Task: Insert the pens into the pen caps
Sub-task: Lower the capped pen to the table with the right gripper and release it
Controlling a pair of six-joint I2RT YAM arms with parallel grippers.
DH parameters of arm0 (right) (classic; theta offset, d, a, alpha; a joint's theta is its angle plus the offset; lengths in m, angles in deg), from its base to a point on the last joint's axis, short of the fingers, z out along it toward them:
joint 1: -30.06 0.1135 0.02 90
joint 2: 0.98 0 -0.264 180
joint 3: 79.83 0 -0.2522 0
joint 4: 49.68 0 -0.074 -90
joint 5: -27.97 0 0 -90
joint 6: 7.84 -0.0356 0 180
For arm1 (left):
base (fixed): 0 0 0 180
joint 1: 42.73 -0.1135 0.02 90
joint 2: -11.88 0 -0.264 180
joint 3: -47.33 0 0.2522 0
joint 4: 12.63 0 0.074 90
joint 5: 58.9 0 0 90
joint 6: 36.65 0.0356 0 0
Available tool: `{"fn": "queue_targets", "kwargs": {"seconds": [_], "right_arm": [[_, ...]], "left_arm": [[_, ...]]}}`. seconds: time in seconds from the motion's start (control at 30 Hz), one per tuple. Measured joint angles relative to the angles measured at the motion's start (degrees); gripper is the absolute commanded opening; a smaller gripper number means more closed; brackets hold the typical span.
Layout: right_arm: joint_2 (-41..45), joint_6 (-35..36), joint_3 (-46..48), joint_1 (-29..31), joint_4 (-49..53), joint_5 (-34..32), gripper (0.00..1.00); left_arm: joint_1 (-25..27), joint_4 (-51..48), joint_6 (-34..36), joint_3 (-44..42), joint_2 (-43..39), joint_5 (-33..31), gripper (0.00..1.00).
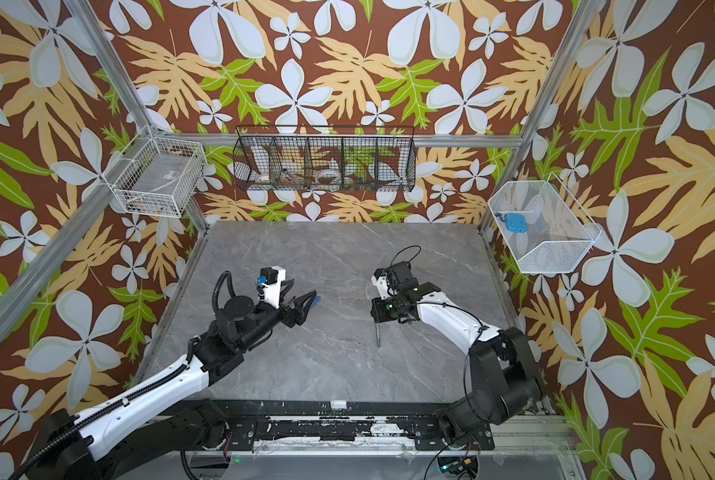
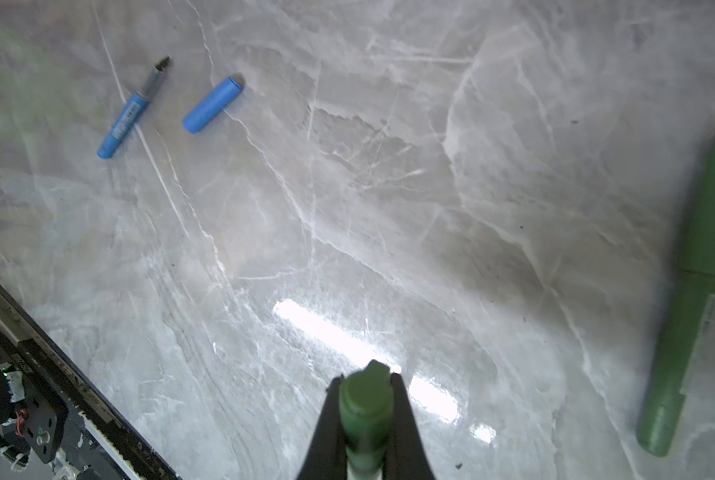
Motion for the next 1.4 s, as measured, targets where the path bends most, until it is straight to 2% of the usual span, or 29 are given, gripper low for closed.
{"fn": "queue_targets", "kwargs": {"seconds": [0.27, 0.33, 0.73, 1.03, 1.4], "right_arm": [[-8.57, 3.10, -6.49, -2.05, 2.45, -2.08, 0.04], [-10.88, 3.65, -8.02, -2.95, 3.23, -2.71, 0.04], [-21.66, 6.80, -17.42, -5.11, 7.45, -3.96, 0.08], [-24.28, 8.11, -19.10, -5.25, 8.50, -5.95, 0.27], [-22.93, 8.85, -19.87, -5.53, 7.85, -6.75, 0.35]], "left_arm": [[-0.02, -1.03, 0.52, -0.63, 2.27, -1.97, 0.88], [-0.02, -0.96, 0.55, -0.72, 2.58, -2.08, 1.00], [-0.02, 0.20, 0.72, -3.23, 2.21, -2.91, 1.00], [-0.13, -0.83, 0.48, -2.25, 3.02, -3.30, 1.00], [-0.35, -4.35, -1.92, 3.04, 3.15, -0.48, 1.00]]}}
